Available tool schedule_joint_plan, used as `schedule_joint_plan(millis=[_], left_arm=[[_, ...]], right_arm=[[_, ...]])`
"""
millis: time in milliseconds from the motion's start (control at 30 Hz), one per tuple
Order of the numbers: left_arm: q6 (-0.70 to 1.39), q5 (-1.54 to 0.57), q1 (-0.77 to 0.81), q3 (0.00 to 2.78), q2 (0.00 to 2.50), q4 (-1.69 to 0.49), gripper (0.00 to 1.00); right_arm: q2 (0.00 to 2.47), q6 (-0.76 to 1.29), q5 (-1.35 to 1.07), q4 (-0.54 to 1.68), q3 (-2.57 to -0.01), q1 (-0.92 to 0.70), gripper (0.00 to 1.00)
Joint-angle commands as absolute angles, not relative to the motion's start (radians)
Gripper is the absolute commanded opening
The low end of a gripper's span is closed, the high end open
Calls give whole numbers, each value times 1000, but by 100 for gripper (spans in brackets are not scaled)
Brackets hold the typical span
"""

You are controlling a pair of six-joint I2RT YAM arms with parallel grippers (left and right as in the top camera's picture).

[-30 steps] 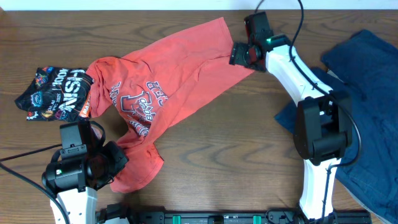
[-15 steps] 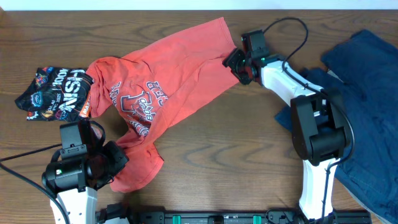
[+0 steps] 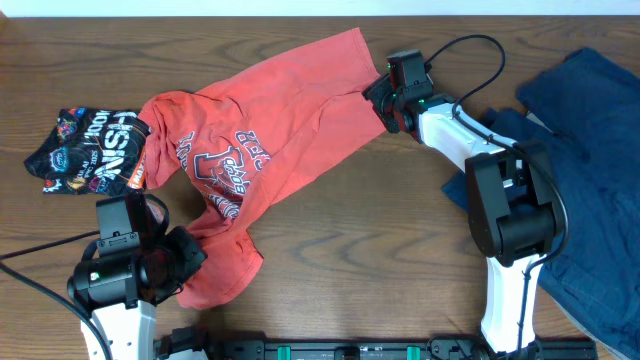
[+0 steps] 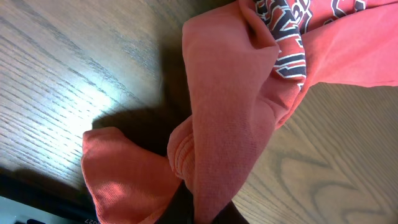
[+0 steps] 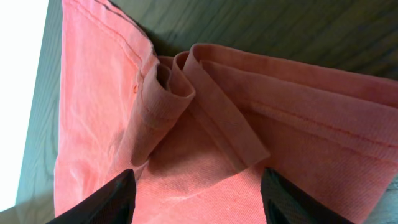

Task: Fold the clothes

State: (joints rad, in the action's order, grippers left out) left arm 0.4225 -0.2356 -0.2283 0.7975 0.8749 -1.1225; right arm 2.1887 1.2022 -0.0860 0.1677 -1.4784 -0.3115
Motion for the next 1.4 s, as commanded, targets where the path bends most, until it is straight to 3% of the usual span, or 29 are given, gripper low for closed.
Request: schedule_joint_plan(millis=[0, 200, 567, 767, 933, 1100, 1200, 1367], left_arm=[[431, -223, -234, 816, 875, -1123, 6], [431, -223, -234, 816, 875, -1123, 6], [431, -223, -234, 816, 875, -1118, 6], [431, -223, -234, 816, 875, -1113, 6], [431, -223, -234, 816, 875, -1112, 6], [431, -223, -234, 816, 875, -1108, 6], [431, -223, -234, 816, 875, -1089, 6], [431, -222, -234, 816, 875, -1014, 6]], right_arm=[[2208, 1219, -45, 168, -1468, -322, 60], [2241, 1219, -46, 164, -1468, -325, 52], [2256, 1167, -51, 133, -1468, -321, 22], [2256, 1105, -23, 94, -1469, -317, 22], [2256, 1105, -15, 93, -1469, -317, 1], [2255, 1011, -16, 87, -1470, -316, 1], [2227, 844, -29, 112, -1475, -311, 1], [2069, 626, -9, 310, -1485, -272, 1]])
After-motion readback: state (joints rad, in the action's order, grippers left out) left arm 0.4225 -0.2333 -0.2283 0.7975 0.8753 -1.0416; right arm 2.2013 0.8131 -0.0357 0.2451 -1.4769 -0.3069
